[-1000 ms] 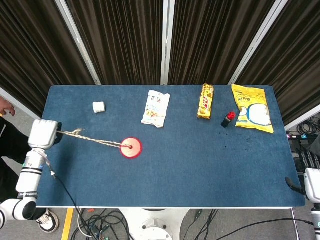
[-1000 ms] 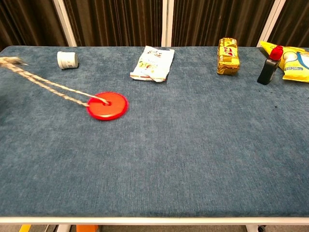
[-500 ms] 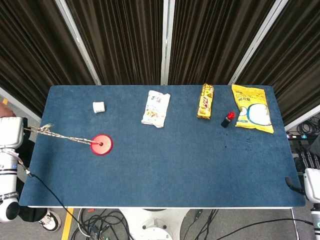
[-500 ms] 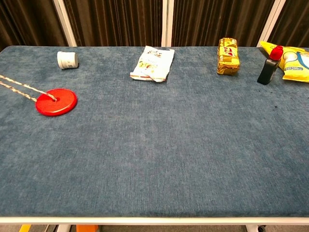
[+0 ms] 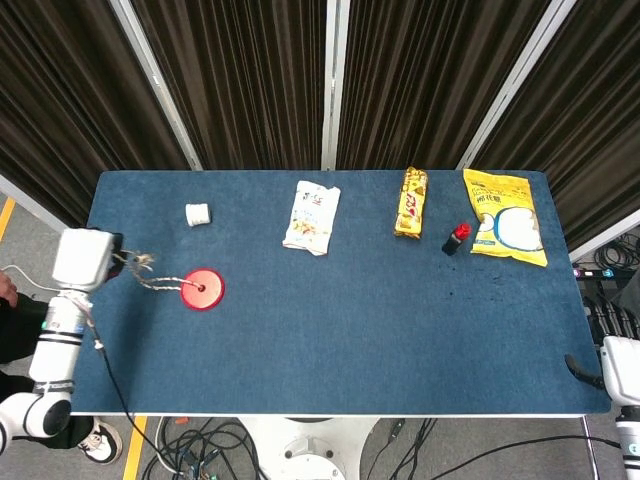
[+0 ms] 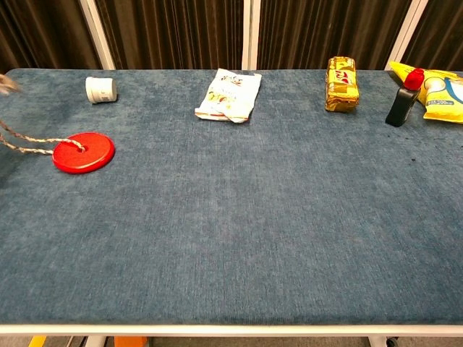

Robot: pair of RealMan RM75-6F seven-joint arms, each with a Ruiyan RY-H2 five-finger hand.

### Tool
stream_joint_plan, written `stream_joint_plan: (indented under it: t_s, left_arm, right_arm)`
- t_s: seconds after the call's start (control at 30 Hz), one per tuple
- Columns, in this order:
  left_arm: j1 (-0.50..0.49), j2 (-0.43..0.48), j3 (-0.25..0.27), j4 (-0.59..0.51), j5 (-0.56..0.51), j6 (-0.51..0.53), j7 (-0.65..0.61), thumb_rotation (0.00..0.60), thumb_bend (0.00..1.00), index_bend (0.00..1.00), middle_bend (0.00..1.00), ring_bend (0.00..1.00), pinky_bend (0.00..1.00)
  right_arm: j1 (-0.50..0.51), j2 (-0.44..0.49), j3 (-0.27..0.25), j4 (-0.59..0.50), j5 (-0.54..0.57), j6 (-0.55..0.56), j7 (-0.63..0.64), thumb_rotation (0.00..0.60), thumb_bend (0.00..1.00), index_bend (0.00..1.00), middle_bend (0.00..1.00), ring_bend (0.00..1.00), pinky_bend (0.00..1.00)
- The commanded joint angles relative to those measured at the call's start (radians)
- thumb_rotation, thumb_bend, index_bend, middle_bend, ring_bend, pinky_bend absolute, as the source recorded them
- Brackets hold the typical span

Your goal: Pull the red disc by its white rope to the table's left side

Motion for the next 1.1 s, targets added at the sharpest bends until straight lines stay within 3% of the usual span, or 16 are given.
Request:
stream_joint_plan:
  t_s: [0.03, 0.2, 0.27, 0.3, 0.4, 0.47, 0.5, 0.83, 1.1]
  left_arm:
    - [-0.044, -0.065, 0.026, -0.009, 0.097, -0.013, -0.005, 0.6, 0.35, 0.78, 0.94, 0.67, 0.66]
    - [-0.087, -0.146, 0.041, 0.047, 0.151, -0.045, 0.001, 0.6, 0.35, 0.78, 0.94, 0.67, 0.66]
    - [-0.1, -0.171, 0.042, 0.085, 0.137, -0.076, 0.015, 0.6, 0.34, 0.74, 0.89, 0.64, 0.64]
    - [-0.104, -0.175, 0.044, 0.095, 0.121, -0.1, 0.028, 0.6, 0.31, 0.67, 0.82, 0.58, 0.62]
    - [-0.12, -0.127, 0.057, 0.041, 0.03, -0.23, 0.083, 0.6, 0.19, 0.26, 0.39, 0.22, 0.46]
    - [-0.117, -0.113, 0.054, 0.019, 0.036, -0.218, 0.074, 0.6, 0.13, 0.11, 0.18, 0.05, 0.35]
    - [-0.114, -0.112, 0.056, 0.02, 0.05, -0.204, 0.066, 0.6, 0.12, 0.1, 0.14, 0.02, 0.33]
    - [-0.05, -0.014, 0.085, -0.057, 0.075, -0.12, 0.073, 0.6, 0.1, 0.1, 0.12, 0.01, 0.28]
    - [0.153, 0.015, 0.133, -0.144, 0.091, 0.127, -0.078, 0.6, 0.1, 0.17, 0.15, 0.03, 0.34]
  right_arm:
    - [0.001, -0.002, -0.002, 0.003, 0.002, -0.005, 0.004, 0.6, 0.18, 0.0, 0.01, 0.0, 0.0]
    - [0.002, -0.006, -0.002, 0.015, 0.011, -0.016, 0.015, 0.6, 0.18, 0.0, 0.01, 0.0, 0.0]
    - [0.002, -0.008, -0.003, 0.019, 0.013, -0.02, 0.017, 0.6, 0.18, 0.0, 0.01, 0.0, 0.0]
    - [0.002, -0.009, -0.004, 0.022, 0.013, -0.021, 0.018, 0.6, 0.18, 0.0, 0.01, 0.0, 0.0]
    - [-0.001, -0.01, -0.004, 0.029, 0.018, -0.021, 0.024, 0.6, 0.18, 0.0, 0.01, 0.0, 0.0]
    - [-0.002, -0.01, -0.002, 0.034, 0.023, -0.022, 0.029, 0.6, 0.18, 0.0, 0.01, 0.0, 0.0]
    - [-0.002, -0.011, -0.001, 0.036, 0.024, -0.023, 0.031, 0.6, 0.18, 0.0, 0.01, 0.0, 0.0]
    - [-0.001, -0.011, -0.002, 0.032, 0.017, -0.018, 0.027, 0.6, 0.18, 0.0, 0.01, 0.0, 0.0]
    - [-0.005, -0.002, -0.005, 0.015, 0.011, -0.01, 0.016, 0.6, 0.18, 0.0, 0.01, 0.0, 0.0]
